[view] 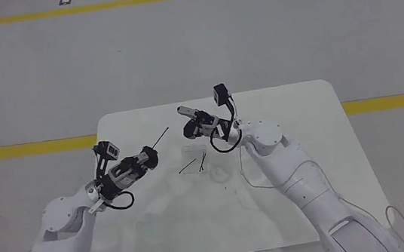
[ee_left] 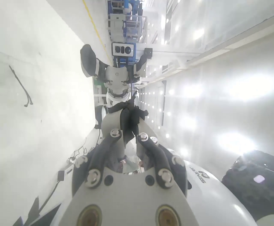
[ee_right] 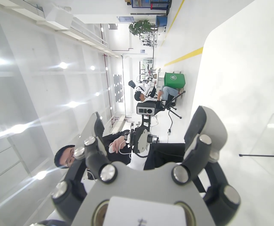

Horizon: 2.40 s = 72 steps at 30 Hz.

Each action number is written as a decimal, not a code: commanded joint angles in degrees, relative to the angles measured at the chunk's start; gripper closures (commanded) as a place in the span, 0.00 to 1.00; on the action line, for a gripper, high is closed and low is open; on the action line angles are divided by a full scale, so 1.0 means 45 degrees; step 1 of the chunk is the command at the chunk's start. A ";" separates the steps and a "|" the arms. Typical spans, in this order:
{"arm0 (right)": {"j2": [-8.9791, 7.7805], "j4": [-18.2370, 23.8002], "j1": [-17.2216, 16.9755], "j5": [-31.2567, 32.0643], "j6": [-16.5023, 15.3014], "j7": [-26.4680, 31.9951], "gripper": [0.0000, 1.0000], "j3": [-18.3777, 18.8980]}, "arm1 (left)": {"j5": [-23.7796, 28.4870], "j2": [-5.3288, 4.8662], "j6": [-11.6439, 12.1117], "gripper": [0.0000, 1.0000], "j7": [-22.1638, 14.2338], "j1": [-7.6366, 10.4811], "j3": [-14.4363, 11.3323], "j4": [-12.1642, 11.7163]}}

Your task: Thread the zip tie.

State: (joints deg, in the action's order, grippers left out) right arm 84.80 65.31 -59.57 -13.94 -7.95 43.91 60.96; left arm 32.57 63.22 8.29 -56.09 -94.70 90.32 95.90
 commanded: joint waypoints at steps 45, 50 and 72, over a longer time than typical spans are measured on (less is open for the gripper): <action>0.0207 -0.2058 0.0636 -0.5922 0.0635 0.6420 0.00 -0.0484 | 0.2168 -0.0853 -0.2409 1.00 -0.5234 0.0608 0.0458 -0.1572; 0.0156 -0.1696 0.0415 -0.5716 0.0965 0.6035 0.00 -0.0588 | 0.2168 -0.0853 -0.2409 1.00 -0.5234 0.0608 0.0458 -0.1572; 0.0099 -0.2265 0.0739 -0.5542 0.0849 0.6626 0.93 -0.1107 | 0.2168 -0.0853 -0.2409 1.00 -0.5234 0.0608 0.0458 -0.1572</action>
State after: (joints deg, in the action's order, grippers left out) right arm 85.23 55.19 -56.33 -38.94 -4.02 73.70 56.09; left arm 42.33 59.38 -2.55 -79.64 -91.96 92.38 88.82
